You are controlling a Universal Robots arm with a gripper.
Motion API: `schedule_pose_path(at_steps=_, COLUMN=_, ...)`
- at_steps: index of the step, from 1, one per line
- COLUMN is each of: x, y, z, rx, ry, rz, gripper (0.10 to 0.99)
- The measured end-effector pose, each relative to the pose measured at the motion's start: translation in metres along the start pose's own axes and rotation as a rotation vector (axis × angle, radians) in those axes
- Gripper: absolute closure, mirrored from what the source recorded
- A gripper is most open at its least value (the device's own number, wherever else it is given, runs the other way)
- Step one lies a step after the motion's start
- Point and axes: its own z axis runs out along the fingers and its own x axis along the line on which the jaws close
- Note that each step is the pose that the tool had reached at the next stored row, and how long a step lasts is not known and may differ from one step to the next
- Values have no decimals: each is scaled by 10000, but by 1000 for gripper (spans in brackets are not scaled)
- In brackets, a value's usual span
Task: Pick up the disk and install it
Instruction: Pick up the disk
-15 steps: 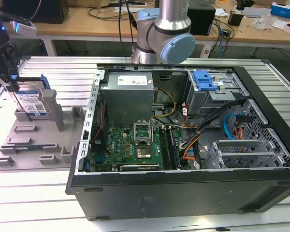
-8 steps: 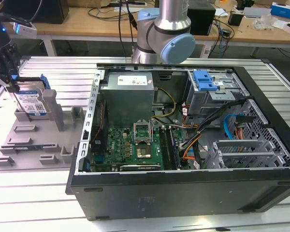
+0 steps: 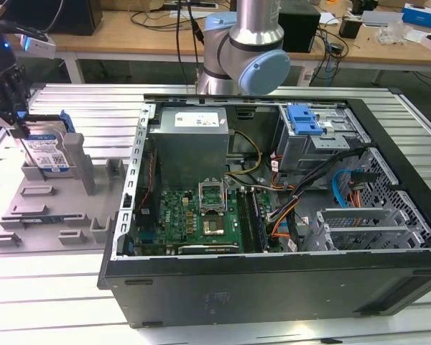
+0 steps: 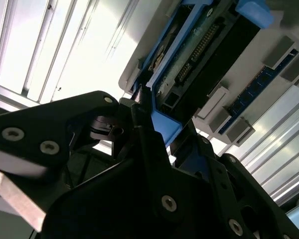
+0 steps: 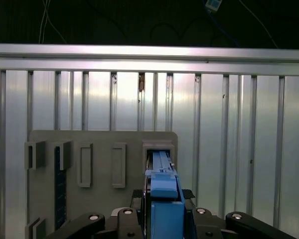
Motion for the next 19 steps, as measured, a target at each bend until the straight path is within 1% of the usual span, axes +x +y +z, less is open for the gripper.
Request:
schedule_pose_path(at_steps=11, x=10, y=0, z=8, rx=-1, ry=2, rz=0, gripper=678)
schedule_pose_path(at_steps=13, x=10, y=0, z=10, rx=-2, ry=0, rz=0, gripper=718)
schedule_pose_path(at_steps=19, x=10, y=0, z=13, rx=-1, ry=0, rz=1, gripper=718)
